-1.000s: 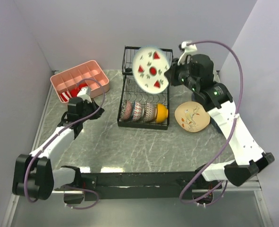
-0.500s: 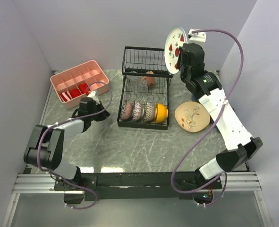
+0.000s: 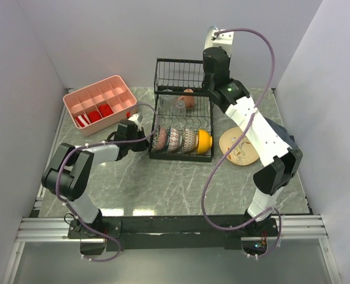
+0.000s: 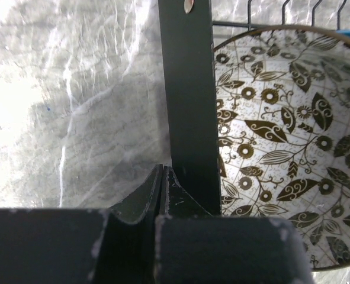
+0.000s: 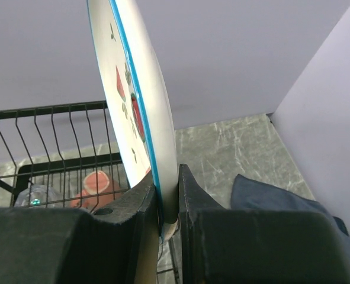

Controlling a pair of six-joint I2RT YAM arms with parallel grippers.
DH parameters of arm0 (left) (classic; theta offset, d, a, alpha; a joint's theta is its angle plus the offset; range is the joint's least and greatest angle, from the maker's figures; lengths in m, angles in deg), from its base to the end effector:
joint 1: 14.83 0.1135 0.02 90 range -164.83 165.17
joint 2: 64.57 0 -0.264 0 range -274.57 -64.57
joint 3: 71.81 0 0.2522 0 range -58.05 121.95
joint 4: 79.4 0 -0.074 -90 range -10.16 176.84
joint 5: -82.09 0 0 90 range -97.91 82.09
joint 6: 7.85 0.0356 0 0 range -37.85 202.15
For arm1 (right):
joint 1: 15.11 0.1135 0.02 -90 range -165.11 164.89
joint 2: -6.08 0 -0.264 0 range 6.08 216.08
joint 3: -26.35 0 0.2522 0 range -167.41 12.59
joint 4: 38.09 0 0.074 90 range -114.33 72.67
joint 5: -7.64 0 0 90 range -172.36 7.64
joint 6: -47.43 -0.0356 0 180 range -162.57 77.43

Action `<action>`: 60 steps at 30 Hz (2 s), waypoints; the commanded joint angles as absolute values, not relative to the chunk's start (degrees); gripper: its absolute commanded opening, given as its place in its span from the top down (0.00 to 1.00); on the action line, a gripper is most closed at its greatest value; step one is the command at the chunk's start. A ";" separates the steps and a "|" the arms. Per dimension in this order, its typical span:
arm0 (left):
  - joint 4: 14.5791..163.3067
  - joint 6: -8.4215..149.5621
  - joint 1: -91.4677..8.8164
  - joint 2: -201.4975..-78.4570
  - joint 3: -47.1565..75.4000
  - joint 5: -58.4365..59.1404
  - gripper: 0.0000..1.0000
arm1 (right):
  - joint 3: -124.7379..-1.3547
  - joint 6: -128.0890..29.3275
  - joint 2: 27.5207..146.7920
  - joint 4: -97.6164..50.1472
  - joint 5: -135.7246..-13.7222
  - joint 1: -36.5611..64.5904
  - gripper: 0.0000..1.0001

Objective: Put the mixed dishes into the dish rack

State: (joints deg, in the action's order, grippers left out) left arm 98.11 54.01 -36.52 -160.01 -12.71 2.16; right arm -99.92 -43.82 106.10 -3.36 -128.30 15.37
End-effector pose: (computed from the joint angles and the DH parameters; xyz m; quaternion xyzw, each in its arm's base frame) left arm 0.3072 -0.1289 0.1585 -0.0127 0.8992 -0.2530 0.3568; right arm 0.3489 0.1757 0.4705 0.0706 0.7391 -0.1200 0.6590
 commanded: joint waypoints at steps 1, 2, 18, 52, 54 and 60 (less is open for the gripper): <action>98.71 51.65 -38.21 -160.37 -9.80 6.33 0.99 | -104.57 -40.38 105.13 -16.68 -133.95 16.18 1.00; 98.44 51.13 -38.21 -160.46 -9.80 6.59 0.99 | -104.48 -39.32 105.22 -16.94 -134.04 16.18 1.00; 99.85 49.19 -41.28 -158.00 -10.85 8.79 0.99 | -99.83 -36.15 106.27 -19.14 -138.43 18.99 1.00; 97.92 47.70 -41.63 -157.56 -10.50 6.86 0.53 | -94.11 -37.38 109.26 -18.44 -136.51 18.20 0.57; 97.21 47.78 -41.63 -157.30 -10.15 6.33 0.46 | -93.59 -37.47 107.86 -18.53 -136.50 18.37 0.33; 93.52 48.22 -41.11 -155.28 -9.80 1.76 0.25 | -89.90 -36.24 100.92 -18.36 -134.84 20.22 0.15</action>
State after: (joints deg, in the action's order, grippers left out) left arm 91.81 49.53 -40.15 -159.03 -12.16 1.11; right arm -91.48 -36.28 109.25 -14.88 -135.49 18.56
